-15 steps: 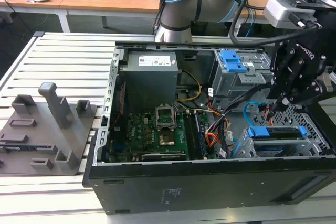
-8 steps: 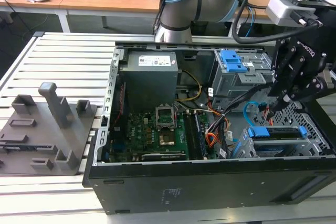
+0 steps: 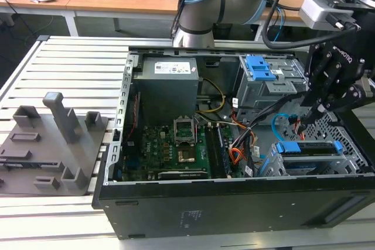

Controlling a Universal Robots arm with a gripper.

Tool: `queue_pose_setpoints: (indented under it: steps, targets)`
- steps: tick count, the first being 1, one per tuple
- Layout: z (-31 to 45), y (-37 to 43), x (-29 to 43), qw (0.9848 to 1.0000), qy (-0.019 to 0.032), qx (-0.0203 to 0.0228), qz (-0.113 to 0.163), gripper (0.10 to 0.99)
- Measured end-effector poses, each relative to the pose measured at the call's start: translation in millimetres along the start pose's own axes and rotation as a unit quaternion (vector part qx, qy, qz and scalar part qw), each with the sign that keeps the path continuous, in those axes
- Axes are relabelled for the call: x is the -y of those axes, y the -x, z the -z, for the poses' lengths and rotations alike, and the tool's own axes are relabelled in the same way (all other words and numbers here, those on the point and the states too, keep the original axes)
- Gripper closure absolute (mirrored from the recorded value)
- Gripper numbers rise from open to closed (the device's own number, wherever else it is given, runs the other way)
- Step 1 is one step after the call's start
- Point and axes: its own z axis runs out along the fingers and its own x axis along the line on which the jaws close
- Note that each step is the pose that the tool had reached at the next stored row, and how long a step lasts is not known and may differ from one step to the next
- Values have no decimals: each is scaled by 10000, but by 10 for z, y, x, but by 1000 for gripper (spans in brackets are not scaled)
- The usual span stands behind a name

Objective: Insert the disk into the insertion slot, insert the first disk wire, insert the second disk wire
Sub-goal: 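Insert the first disk wire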

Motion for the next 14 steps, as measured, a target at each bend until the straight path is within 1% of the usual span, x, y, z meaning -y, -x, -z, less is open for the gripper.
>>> queue_pose_setpoints:
  steps: [2,4,8,12,14]
  targets:
    - [-47,4,13,10000,1,-1,1,725]
    - [-63,9,22,10000,1,-1,0,725]
    - [-124,20,45,10000,1,-6,0,725]
    - [-191,22,55,10000,1,-60,-3,725]
    - [-191,22,55,10000,1,-64,-2,725]
